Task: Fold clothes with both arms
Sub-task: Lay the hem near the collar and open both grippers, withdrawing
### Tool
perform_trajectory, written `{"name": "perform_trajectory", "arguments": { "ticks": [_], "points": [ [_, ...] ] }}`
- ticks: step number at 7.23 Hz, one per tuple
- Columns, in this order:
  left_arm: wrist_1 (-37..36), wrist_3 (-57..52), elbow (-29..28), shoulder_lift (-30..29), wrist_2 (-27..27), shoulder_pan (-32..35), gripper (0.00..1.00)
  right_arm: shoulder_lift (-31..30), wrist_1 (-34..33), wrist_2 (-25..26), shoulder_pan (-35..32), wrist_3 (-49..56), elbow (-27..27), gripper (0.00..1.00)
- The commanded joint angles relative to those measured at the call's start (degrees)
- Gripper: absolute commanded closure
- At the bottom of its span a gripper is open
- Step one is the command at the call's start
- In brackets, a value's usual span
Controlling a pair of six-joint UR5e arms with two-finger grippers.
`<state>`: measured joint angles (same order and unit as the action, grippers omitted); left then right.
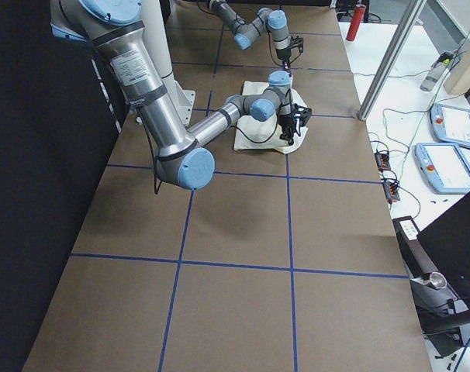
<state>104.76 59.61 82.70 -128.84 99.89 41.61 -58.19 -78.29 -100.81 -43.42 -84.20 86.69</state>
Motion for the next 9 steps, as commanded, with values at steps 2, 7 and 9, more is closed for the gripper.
{"name": "perform_trajectory", "arguments": {
  "ticks": [2, 7, 9],
  "points": [
    [0.97, -0.72, -1.13, -0.19, -0.04, -0.03, 0.56, 1.15, 1.12, 0.96, 0.52, 2.87, -2.06, 0.01],
    [5.10, -2.42, 18.85, 15.50, 4.44, -2.13, 0.00, -1.39, 1.47, -2.82, -1.85, 14.68, 6.01, 0.00],
    [6.93, 0.33, 25.30, 23.17, 4.18, -5.39, 0.00, -1.40, 1.56, -2.82, -1.85, 14.68, 6.20, 0.00]
  ]
}}
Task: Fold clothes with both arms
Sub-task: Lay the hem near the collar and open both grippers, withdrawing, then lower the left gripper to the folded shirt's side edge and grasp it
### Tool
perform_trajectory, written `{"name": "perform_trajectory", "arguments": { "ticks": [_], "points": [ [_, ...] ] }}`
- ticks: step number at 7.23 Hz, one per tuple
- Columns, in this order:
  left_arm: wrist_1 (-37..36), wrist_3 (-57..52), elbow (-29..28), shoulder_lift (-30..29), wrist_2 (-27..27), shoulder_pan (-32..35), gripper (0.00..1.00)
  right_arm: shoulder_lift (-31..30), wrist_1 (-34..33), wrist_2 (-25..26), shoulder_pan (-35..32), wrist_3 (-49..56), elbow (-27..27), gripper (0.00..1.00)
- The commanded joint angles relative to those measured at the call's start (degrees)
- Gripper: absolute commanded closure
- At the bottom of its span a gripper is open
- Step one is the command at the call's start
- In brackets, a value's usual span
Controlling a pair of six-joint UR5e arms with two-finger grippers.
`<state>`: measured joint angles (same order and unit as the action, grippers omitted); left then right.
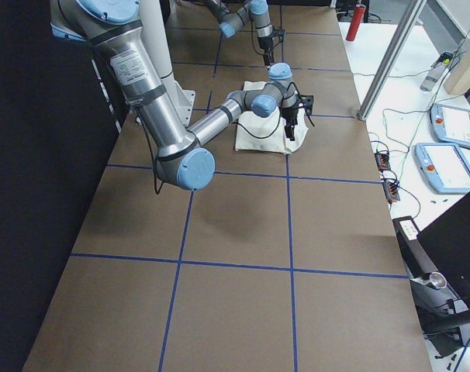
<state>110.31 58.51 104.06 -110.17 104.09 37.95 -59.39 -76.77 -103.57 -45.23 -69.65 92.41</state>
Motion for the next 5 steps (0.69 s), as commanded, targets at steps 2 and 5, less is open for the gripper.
{"name": "perform_trajectory", "arguments": {
  "ticks": [2, 5],
  "points": [
    [14.25, 9.82, 3.00, 11.35, -1.69, -6.72, 0.38, -0.11, 0.04, 0.03, -0.04, 0.13, 0.49, 0.00],
    [15.54, 17.42, 2.03, 10.59, -4.16, -11.76, 0.63, -0.20, 0.04, 0.03, -0.04, 0.13, 0.67, 0.00]
  ]
}}
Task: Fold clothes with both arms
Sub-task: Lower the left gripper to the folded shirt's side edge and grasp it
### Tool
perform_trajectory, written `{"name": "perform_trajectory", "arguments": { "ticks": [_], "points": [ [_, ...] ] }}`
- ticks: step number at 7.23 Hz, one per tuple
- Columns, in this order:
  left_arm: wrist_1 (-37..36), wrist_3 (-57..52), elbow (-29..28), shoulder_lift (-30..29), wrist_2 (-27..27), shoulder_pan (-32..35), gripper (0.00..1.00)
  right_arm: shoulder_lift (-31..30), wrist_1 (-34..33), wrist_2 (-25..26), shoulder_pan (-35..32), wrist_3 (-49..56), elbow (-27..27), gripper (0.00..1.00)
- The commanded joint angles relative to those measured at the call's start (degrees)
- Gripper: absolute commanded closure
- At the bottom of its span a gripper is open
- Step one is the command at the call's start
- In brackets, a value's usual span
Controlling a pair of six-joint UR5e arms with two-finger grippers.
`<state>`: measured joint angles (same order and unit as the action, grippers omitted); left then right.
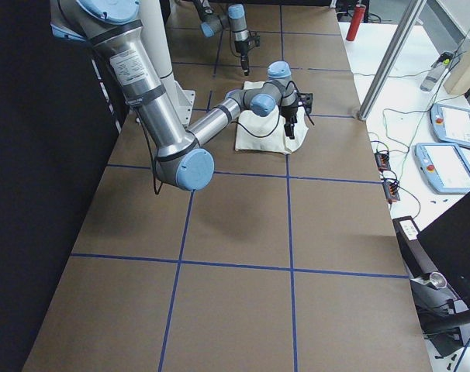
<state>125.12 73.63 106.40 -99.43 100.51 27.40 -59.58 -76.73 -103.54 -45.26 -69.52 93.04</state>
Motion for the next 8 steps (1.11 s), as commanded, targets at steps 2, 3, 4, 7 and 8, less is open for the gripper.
{"name": "perform_trajectory", "arguments": {
  "ticks": [2, 3, 4, 7, 8],
  "points": [
    [0.74, 3.88, -2.06, -2.77, -0.58, -1.21, 0.63, -0.10, 0.00, 0.18, 0.00, 0.00, 0.03, 0.00],
    [0.74, 3.97, -2.85, -3.83, -0.49, -1.21, 0.63, -0.36, 0.00, 0.18, 0.00, 0.00, 0.12, 0.00],
    [0.83, 3.89, -3.64, -4.10, -0.49, -1.21, 0.61, -0.37, 0.00, 0.18, 0.00, 0.00, 0.12, 0.00],
    [0.74, 3.80, -4.70, -4.19, -0.49, -1.21, 0.61, -0.45, 0.00, 0.27, 0.00, -0.09, 0.21, 0.00],
    [0.74, 3.80, -4.71, -4.19, -0.49, -1.21, 0.61, -0.63, 0.00, 0.27, 0.00, -0.09, 0.21, 0.00]
  ]
}}
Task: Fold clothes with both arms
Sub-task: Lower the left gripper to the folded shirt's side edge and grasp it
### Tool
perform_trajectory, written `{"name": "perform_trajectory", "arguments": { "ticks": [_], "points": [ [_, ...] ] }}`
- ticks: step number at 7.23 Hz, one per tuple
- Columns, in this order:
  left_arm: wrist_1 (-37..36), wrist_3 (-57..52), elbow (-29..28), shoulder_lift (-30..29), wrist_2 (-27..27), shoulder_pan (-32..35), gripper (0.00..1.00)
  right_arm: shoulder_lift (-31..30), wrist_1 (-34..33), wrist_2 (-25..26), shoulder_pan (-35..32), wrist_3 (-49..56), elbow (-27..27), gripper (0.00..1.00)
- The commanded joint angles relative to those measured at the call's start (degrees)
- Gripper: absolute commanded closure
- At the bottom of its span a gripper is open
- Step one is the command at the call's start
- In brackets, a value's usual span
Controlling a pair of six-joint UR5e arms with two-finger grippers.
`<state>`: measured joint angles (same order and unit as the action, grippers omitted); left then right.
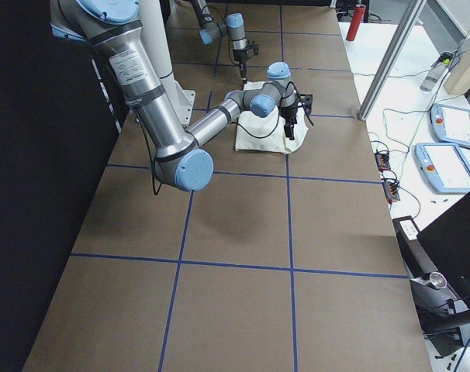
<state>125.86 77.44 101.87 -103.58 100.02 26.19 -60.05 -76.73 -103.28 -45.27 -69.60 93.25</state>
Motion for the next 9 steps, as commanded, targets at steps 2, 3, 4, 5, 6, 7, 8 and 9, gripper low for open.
{"name": "perform_trajectory", "arguments": {
  "ticks": [2, 3, 4, 5, 6, 7, 8, 9],
  "points": [
    [0.00, 0.08, -0.36, -0.57, -0.09, -0.18, 0.67, -0.25, 0.00, 0.01, 0.00, -0.01, 0.00, 0.00],
    [0.00, 0.08, -0.44, -0.57, -0.09, -0.26, 0.76, -0.25, 0.00, 0.01, 0.00, -0.01, 0.00, 0.00],
    [0.00, 0.08, -0.44, -0.57, -0.09, -1.05, 0.86, -0.25, 0.00, 0.10, 0.00, -0.01, 0.00, 0.00],
    [0.00, -0.10, -0.44, -0.57, -0.09, -1.14, 1.00, -0.25, 0.00, 0.10, 0.00, -0.01, 0.00, 0.00],
    [0.00, -0.19, -0.36, -0.40, -0.09, -1.23, 1.00, -0.25, 0.00, 0.10, 0.00, -0.01, 0.00, 0.00],
    [-0.09, -0.36, -0.27, -0.31, -0.26, -1.14, 1.00, -0.25, 0.00, 0.10, 0.00, -0.01, 0.00, 0.00],
    [-0.09, -1.06, 0.43, 0.13, -0.26, -0.45, 1.00, -0.25, 0.00, 0.10, 0.09, -0.27, 0.09, 0.00],
    [-0.18, -4.28, 0.69, 0.39, -0.26, 1.13, 1.00, -0.25, 0.00, 0.10, 0.09, -0.36, 0.09, 0.00]
  ]
}}
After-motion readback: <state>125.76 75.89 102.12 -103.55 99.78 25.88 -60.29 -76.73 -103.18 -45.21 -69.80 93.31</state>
